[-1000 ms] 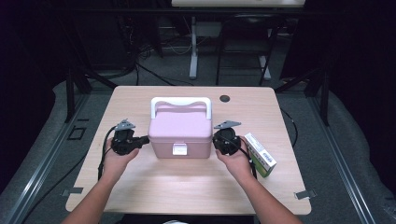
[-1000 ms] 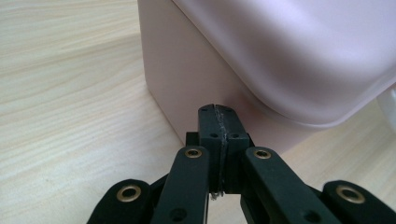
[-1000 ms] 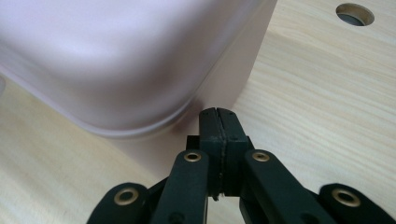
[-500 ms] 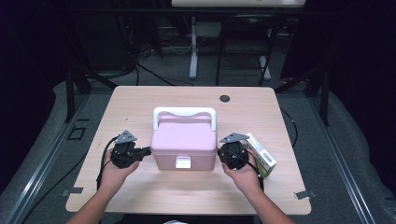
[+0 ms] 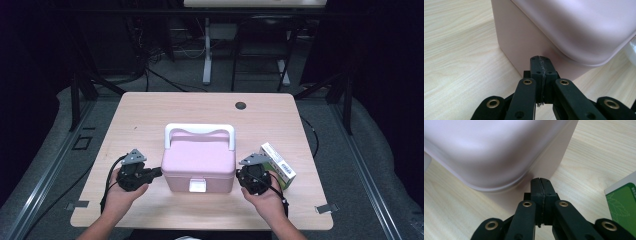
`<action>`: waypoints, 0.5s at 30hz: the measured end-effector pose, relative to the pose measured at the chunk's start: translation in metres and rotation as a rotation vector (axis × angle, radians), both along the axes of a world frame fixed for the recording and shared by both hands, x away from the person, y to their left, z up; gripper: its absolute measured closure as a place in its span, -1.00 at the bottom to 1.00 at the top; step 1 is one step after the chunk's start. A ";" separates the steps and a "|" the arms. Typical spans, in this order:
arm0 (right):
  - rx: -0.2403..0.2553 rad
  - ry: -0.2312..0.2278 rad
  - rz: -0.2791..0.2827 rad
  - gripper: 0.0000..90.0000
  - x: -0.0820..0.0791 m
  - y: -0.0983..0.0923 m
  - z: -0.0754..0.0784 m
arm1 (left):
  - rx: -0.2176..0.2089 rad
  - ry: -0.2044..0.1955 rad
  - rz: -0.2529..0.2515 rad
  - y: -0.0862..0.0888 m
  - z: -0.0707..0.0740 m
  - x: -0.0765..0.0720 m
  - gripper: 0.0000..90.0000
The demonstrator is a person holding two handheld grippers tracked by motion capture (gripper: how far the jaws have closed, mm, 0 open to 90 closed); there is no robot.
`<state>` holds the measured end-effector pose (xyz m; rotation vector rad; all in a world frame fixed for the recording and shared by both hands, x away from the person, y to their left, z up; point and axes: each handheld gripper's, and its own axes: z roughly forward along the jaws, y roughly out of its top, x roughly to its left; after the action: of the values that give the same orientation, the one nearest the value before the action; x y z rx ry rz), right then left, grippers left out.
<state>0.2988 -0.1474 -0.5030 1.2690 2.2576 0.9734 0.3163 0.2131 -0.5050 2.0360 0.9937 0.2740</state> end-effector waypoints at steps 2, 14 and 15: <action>-0.004 -0.003 0.005 1.00 -0.004 0.000 0.000 | -0.005 0.003 -0.006 0.001 0.000 -0.002 1.00; 0.003 0.000 0.008 1.00 -0.020 -0.002 0.000 | -0.026 0.011 -0.014 0.002 -0.002 -0.016 1.00; 0.009 0.001 0.007 1.00 -0.021 -0.002 0.000 | -0.024 0.015 -0.020 0.003 -0.001 -0.016 1.00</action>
<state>0.2779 -0.1495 -0.5033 1.2662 2.2623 0.9862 0.3001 0.2159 -0.5063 2.0278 0.9806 0.2355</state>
